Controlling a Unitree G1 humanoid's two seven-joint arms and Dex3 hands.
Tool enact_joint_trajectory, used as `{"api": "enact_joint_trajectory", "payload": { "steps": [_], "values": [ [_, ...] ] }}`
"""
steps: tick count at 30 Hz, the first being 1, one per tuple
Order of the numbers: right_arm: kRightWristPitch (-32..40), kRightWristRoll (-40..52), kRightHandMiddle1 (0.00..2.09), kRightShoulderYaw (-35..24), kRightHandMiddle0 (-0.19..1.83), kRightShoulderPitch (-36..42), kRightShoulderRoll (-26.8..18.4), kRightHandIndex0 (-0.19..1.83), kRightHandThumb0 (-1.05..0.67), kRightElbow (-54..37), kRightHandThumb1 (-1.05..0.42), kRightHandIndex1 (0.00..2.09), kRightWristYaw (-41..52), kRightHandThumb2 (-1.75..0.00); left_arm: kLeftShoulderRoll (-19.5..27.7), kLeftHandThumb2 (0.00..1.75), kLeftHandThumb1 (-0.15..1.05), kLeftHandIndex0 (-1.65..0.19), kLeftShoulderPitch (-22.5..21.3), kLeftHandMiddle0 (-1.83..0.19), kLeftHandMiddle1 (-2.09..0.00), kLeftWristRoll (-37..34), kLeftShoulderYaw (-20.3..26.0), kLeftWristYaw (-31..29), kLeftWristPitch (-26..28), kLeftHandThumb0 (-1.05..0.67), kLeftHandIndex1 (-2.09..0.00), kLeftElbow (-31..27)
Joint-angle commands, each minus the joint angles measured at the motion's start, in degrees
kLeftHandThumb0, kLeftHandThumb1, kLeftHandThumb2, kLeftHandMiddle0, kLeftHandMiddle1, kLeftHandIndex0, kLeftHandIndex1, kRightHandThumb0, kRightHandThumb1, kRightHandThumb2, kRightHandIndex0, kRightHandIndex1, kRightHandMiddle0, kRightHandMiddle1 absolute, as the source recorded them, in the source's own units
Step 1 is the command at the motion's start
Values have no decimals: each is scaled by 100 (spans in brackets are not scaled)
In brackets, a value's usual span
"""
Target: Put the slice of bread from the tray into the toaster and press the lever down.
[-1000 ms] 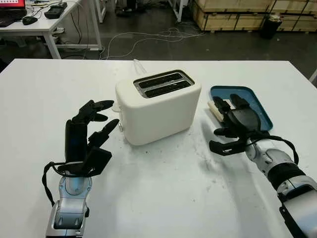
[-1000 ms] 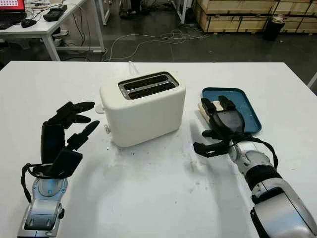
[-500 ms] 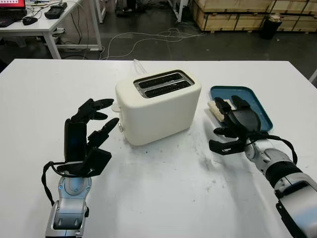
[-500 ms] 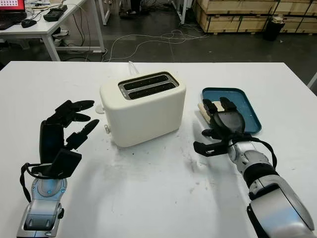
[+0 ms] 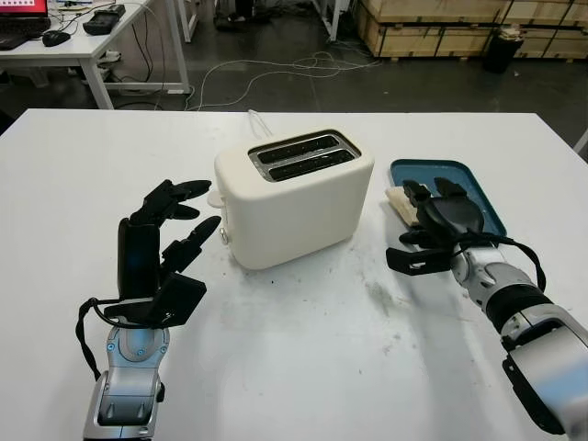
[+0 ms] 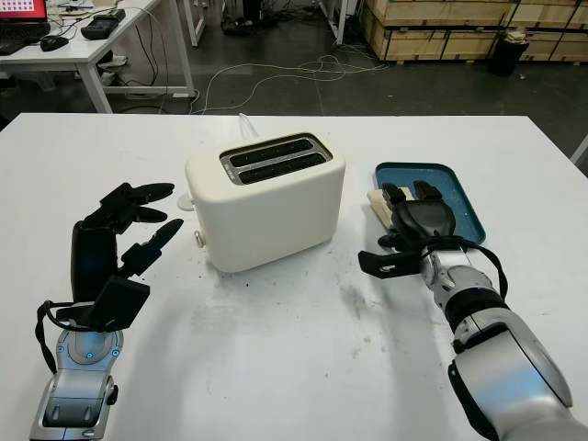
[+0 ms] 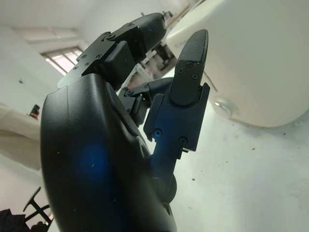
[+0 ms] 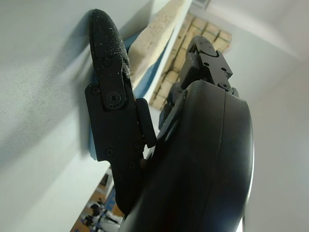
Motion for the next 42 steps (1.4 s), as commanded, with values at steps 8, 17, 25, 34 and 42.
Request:
{"api": "enact_joint_trajectory", "payload": {
  "steps": [8,17,25,34,42],
  "values": [
    [181,78,1,128,10,118,166,6,-58,422,-79,4,138,0,49,7,92,-65,-48,-50,-125,-152,78,-43,-175,-39,-61,-96],
    [170,91,12,186,22,231,248,1,-31,619,-83,54,-209,-1,55,8,92,-63,52,-51,-122,-117,58,-35,-241,-36,-60,-187],
    [-49,108,170,284,52,354,179,81,-29,617,-87,173,-768,-1,79,7,92,-64,75,-51,-124,-137,19,-113,-442,-35,-60,-156],
    [8,11,175,699,79,314,132,115,-51,671,-92,175,-909,-13,73,7,92,-64,99,-51,-123,-100,29,-153,-480,-36,-60,-150],
    [32,-69,175,1005,86,323,89,125,-59,694,-92,175,-1227,-27,80,8,92,-65,107,-51,-123,-89,30,-158,-470,-35,-60,-141]
  ]
}}
